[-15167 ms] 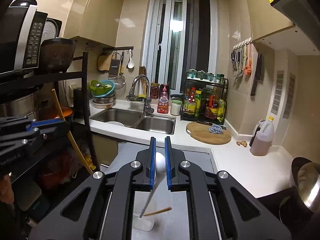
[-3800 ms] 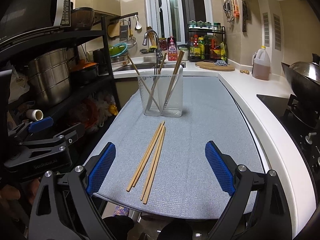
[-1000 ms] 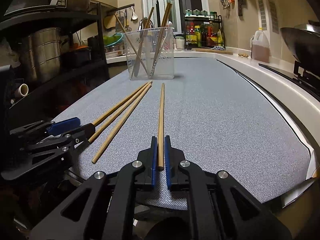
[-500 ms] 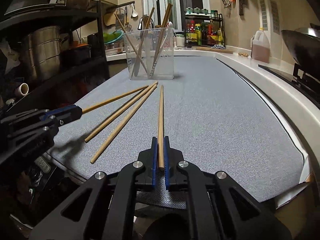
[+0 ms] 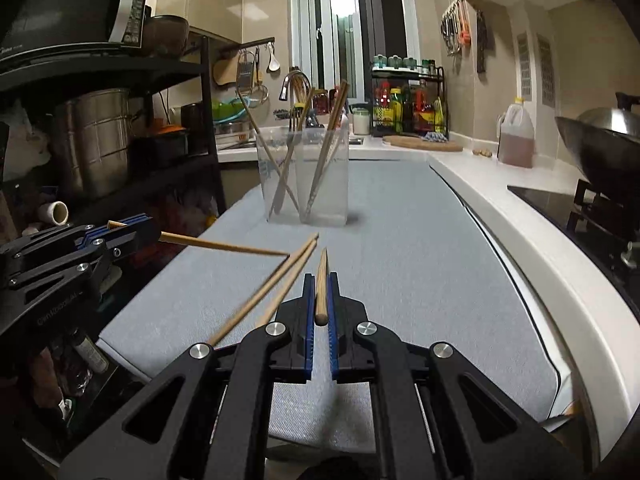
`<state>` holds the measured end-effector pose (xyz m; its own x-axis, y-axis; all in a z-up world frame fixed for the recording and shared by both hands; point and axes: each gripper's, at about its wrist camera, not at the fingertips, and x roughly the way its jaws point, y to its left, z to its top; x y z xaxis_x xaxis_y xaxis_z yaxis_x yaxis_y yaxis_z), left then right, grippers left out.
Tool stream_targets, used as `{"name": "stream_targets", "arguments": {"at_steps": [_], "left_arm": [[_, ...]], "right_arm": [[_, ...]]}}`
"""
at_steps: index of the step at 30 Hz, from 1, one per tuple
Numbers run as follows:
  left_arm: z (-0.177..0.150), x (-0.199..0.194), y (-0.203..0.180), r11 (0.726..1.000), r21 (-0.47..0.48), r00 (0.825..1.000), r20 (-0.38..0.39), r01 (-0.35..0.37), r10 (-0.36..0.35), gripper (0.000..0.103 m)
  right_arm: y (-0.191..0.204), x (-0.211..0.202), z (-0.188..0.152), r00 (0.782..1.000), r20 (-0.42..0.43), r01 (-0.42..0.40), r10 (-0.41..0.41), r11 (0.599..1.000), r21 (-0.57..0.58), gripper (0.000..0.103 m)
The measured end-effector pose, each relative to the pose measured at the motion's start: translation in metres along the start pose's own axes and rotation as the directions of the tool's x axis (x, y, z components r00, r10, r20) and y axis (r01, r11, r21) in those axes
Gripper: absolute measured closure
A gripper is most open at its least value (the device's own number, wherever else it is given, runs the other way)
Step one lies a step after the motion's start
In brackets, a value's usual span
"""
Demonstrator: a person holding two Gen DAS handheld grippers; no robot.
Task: Organize utensils
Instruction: 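Lift both chopsticks and carry them above the clear container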
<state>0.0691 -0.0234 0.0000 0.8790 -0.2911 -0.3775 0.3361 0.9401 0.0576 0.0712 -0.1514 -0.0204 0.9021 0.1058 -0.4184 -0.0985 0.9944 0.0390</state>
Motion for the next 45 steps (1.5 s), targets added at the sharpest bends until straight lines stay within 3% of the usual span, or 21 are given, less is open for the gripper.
{"name": "stream_targets", "arguments": {"at_steps": [6, 17, 35, 45], "left_arm": [[0.028, -0.001, 0.013, 1.0, -0.02, 1.0, 0.009, 0.002, -0.002, 0.097], [0.073, 0.015, 0.036, 0.998, -0.061, 0.999, -0.045, -0.001, -0.002, 0.097], [0.144, 0.033, 0.063, 1.0, -0.015, 0.996, -0.093, 0.012, -0.014, 0.097], [0.209, 0.032, 0.074, 0.999, -0.004, 0.999, -0.008, 0.043, -0.043, 0.097]], "right_arm": [[0.001, 0.0, 0.028, 0.999, 0.035, -0.008, 0.008, 1.0, -0.01, 0.097], [-0.007, 0.009, 0.077, 0.997, 0.074, -0.001, 0.001, 1.0, 0.0, 0.097], [-0.014, 0.022, 0.178, 0.993, 0.11, -0.03, 0.033, 0.999, -0.022, 0.097], [-0.009, 0.022, 0.247, 0.984, 0.164, -0.071, 0.075, 0.997, -0.033, 0.097]]}}
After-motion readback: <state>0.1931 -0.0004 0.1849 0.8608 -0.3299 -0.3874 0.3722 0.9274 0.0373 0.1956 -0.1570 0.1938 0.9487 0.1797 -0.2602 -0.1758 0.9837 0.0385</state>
